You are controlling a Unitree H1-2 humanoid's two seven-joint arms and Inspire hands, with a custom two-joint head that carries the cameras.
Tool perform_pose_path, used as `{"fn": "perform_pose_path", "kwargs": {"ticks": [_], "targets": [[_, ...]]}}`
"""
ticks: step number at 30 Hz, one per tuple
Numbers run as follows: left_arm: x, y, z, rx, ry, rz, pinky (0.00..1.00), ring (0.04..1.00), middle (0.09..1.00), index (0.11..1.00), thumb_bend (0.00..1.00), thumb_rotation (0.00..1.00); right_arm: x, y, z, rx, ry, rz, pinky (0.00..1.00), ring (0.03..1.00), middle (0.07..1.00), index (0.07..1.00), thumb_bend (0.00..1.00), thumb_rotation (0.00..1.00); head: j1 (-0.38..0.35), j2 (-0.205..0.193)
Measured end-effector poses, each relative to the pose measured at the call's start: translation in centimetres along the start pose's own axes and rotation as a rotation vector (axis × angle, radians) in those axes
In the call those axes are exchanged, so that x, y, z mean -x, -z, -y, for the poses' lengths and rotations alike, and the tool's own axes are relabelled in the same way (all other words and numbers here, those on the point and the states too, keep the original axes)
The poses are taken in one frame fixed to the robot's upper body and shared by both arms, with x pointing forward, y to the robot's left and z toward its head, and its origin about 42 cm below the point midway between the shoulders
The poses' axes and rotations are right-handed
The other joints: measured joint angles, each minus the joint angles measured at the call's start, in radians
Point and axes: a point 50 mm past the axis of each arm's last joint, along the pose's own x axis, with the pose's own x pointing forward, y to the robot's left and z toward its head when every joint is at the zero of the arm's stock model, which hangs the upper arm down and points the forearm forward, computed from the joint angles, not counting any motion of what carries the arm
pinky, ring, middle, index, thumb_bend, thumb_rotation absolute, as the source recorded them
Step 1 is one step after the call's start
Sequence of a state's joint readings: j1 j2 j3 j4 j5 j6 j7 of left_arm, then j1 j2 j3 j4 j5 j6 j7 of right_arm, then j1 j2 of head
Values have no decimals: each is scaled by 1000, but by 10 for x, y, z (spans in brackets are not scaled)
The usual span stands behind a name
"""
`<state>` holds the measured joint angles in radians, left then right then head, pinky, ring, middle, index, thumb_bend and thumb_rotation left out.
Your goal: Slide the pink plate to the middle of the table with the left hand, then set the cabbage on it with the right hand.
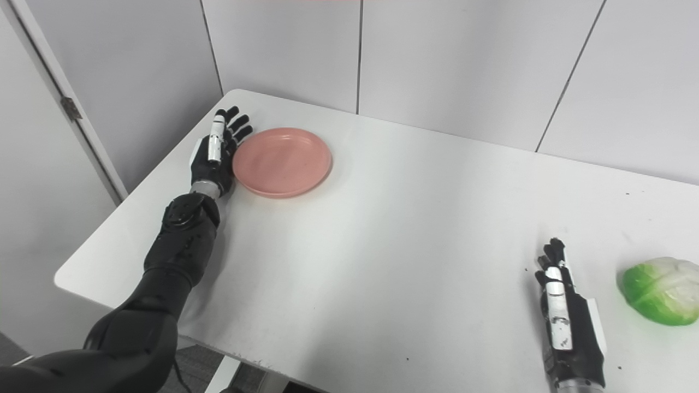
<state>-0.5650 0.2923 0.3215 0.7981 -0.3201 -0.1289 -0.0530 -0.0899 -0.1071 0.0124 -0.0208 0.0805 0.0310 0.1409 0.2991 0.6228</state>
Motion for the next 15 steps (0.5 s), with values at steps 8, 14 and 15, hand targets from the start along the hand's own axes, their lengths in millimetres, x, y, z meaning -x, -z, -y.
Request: {"fn": "perform_pose_path", "kwargs": {"ticks": [8, 14, 15], "targets": [[8, 2, 21, -1, 74, -25, 865, 875, 876, 873, 426, 1000, 1, -2, -3, 12, 13, -8, 1000, 1000, 1000, 1000, 357, 1000, -37, 15], [22, 8, 59, -11, 183, -66, 844, 863, 859, 856, 440, 1000, 1, -3, -5, 4, 15, -14, 1000, 1000, 1000, 1000, 363, 1000, -55, 18], [24, 9, 66, -10, 199, -75, 850, 868, 864, 858, 443, 1000, 1, -3, -6, 4, 14, -14, 997, 1000, 1000, 1000, 363, 1000, -63, 21]]}}
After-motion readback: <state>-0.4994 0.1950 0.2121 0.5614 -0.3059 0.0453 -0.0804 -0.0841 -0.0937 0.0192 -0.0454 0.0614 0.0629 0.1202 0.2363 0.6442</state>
